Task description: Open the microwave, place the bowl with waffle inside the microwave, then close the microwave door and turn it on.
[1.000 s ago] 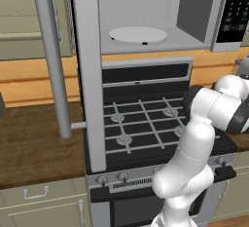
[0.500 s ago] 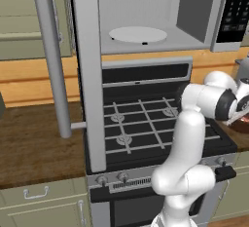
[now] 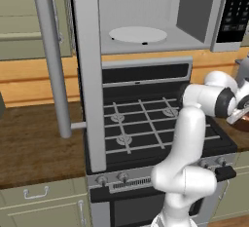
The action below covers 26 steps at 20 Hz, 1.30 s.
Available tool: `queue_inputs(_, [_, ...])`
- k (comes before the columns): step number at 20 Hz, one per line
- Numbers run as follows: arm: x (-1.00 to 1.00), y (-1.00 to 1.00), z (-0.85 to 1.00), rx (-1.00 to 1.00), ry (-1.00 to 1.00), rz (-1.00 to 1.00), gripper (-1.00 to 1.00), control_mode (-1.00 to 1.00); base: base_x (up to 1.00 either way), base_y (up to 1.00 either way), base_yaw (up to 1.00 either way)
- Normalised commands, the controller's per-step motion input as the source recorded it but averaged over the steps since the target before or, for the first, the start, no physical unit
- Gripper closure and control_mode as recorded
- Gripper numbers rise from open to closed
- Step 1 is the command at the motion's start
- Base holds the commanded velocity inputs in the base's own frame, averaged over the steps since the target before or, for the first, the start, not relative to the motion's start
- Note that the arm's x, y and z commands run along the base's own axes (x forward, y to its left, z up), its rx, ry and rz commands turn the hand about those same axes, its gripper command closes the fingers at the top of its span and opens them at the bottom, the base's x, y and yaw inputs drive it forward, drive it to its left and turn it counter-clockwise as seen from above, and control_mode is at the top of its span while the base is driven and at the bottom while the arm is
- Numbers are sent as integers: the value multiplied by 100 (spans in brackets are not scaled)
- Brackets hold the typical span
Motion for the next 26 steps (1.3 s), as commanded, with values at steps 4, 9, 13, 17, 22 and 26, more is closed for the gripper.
queue_inputs(4, [-6,4,-1,0,0,2,100,-100,0,0,0])
queue_inputs(9, [-41,63,13,-2,-20,29,100,-100,0,0,0])
queue_inputs(13, [-57,88,74,-16,-30,40,100,-100,0,0,0])
queue_inputs(17, [-61,97,100,-28,-24,47,100,-100,0,0,0])
queue_inputs(22, [-67,100,100,-30,-4,50,100,-100,0,0,0])
queue_inputs(26, [-62,100,100,-25,0,46,100,-100,0,0,0])
